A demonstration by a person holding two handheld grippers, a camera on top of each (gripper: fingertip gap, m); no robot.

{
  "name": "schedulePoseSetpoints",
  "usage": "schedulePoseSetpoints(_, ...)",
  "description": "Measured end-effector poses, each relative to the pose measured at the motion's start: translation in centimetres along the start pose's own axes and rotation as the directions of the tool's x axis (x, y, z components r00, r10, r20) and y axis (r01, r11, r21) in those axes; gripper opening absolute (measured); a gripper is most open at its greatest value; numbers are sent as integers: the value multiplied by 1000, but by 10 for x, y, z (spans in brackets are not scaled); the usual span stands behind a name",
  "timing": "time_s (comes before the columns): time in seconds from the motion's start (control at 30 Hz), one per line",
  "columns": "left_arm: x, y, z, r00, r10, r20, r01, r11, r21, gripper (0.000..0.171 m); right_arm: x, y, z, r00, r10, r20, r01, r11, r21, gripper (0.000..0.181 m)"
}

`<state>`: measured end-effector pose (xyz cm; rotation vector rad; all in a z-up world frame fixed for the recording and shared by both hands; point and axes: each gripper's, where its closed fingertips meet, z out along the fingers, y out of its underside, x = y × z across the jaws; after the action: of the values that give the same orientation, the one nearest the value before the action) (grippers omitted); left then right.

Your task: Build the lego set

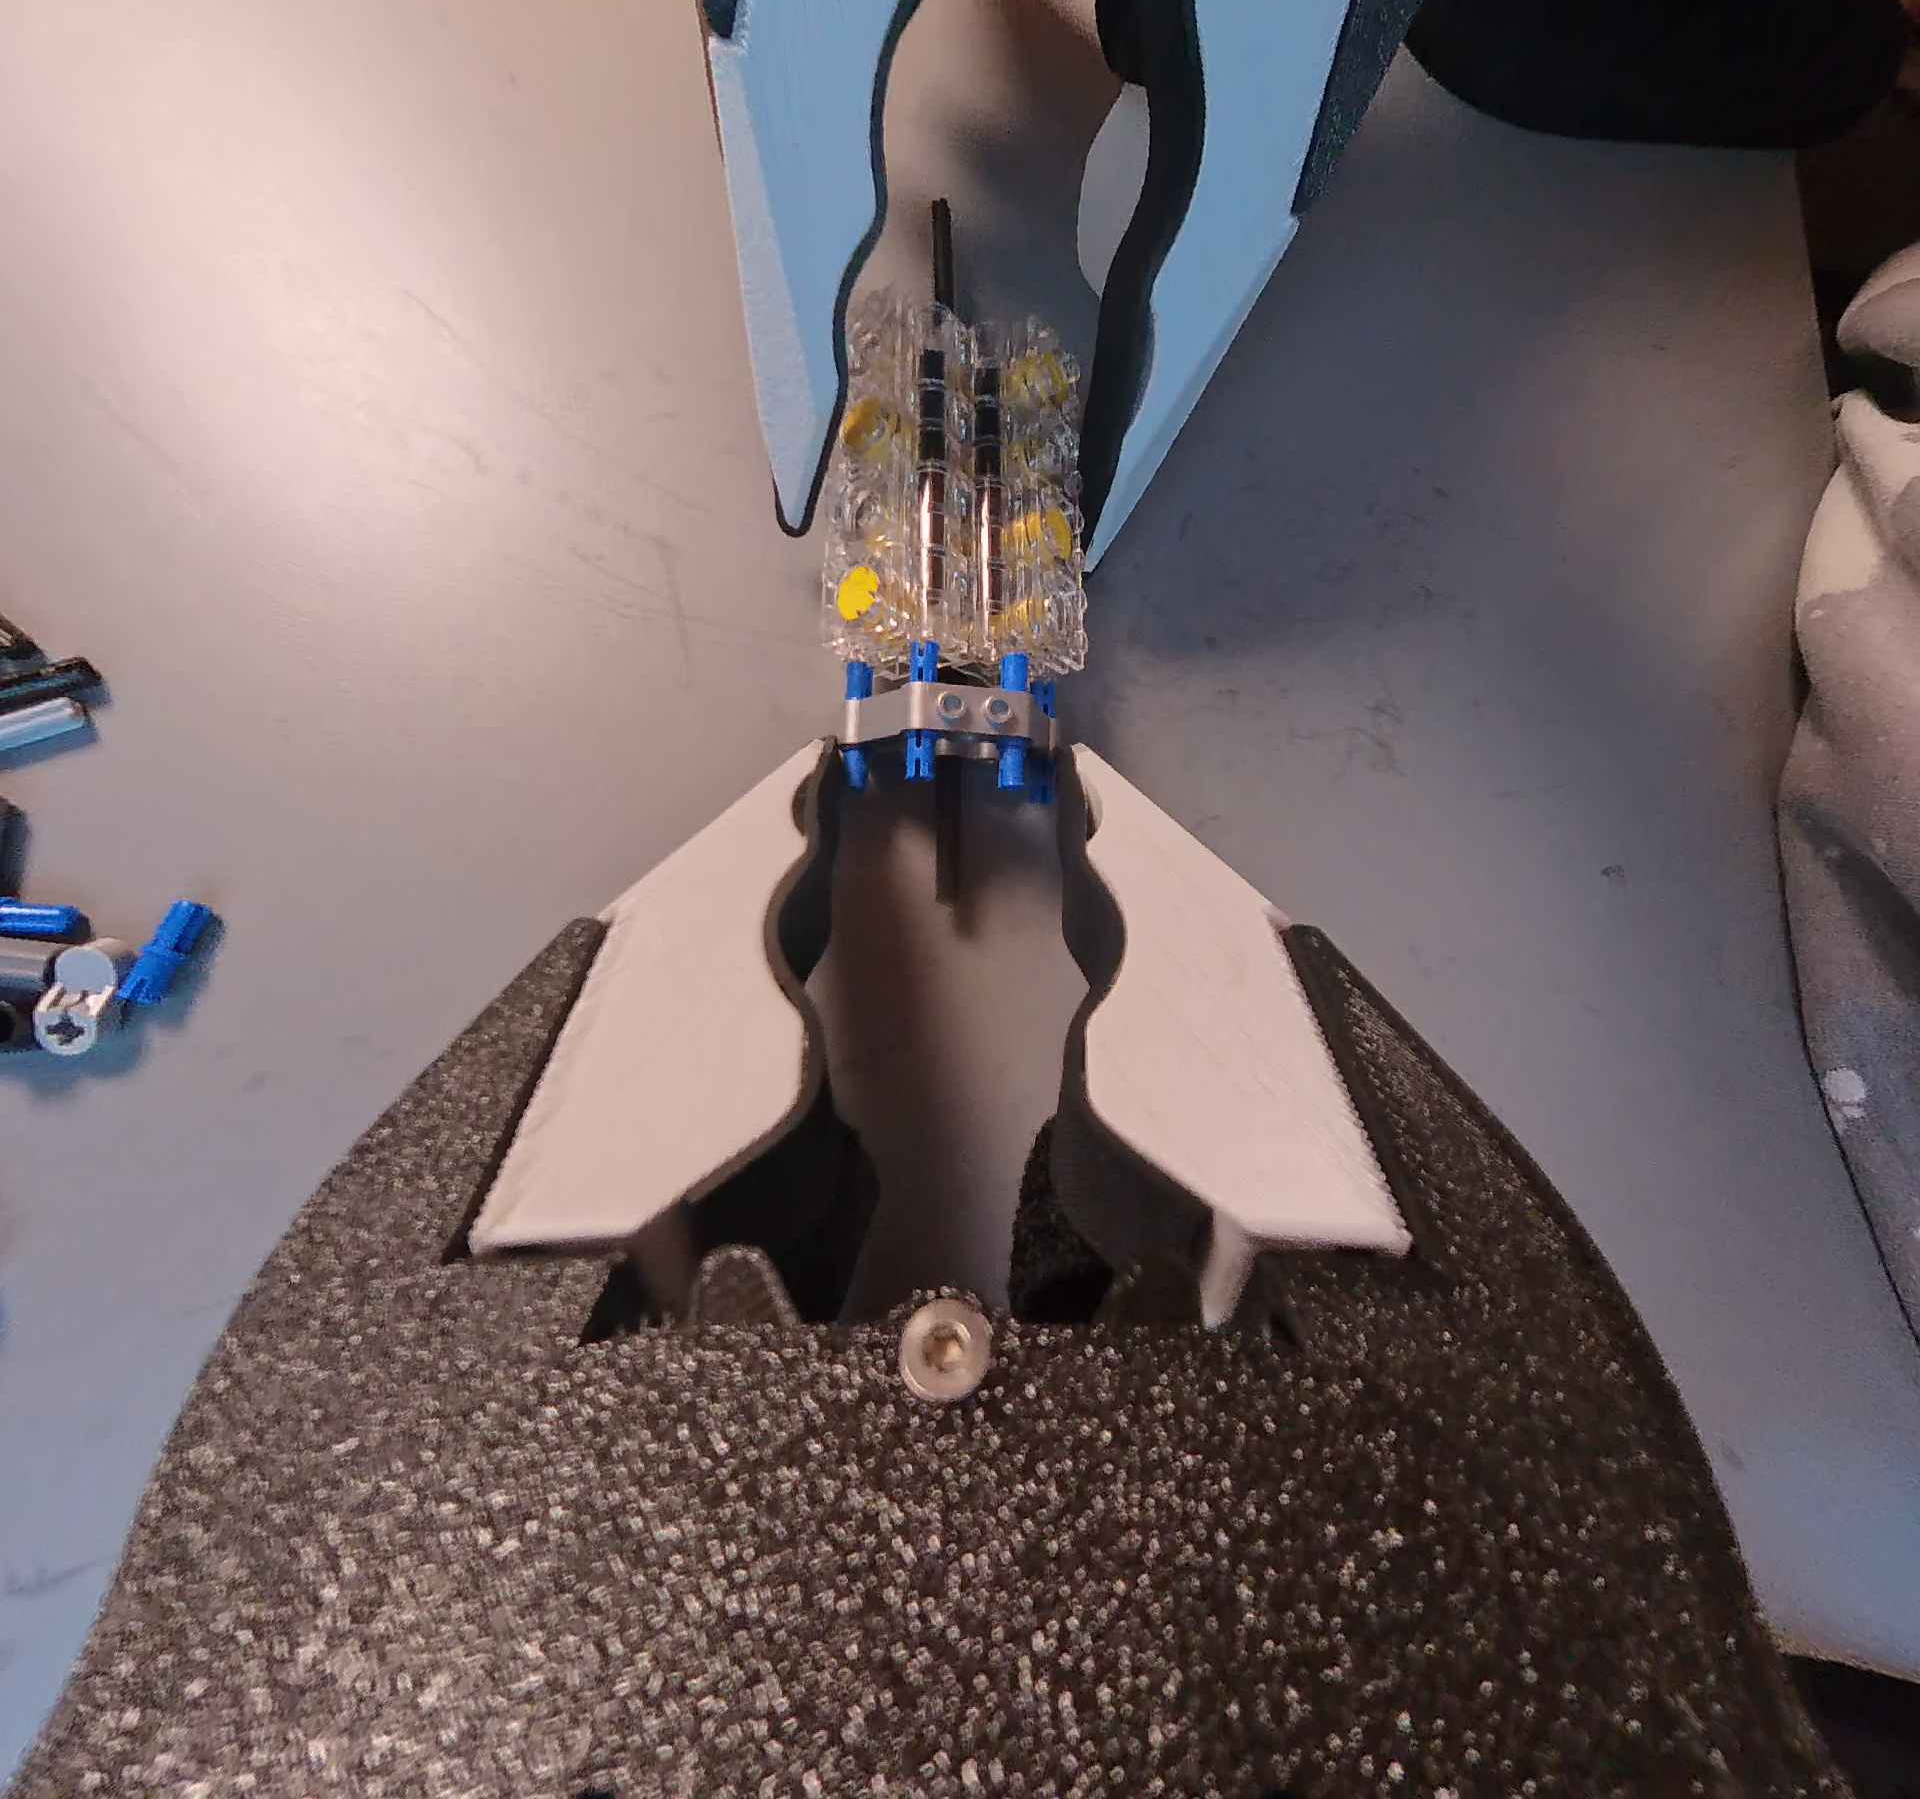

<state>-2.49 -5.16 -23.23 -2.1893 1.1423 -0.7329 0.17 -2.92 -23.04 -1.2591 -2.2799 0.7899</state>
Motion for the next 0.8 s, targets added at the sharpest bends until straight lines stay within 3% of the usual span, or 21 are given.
schedulePoseSetpoints(0.17, 0, 0, 0, 1000, 6, 4, -6, 1000, -2, 40, 0, 2, 1, 1000, 10, 7, -10, 1000, 5, 50)
schedulePoseSetpoints(0.33, -2, -6, -12, 999, 14, 30, -16, 998, 66, 41, 2, 3, 1, 1000, 27, 7, -27, 999, 23, 50)
schedulePoseSetpoints(0.43, -1, -13, -13, 999, 19, 27, -21, 994, 104, 27, 2, 3, 1, 1000, 29, 10, -30, 999, 30, 50)
schedulePoseSetpoints(0.8, 0, -14, -1, 1000, -1, 28, -1, 998, 63, 26, 1, -1, 3, 999, 22, 27, -23, 998, 56, 50)
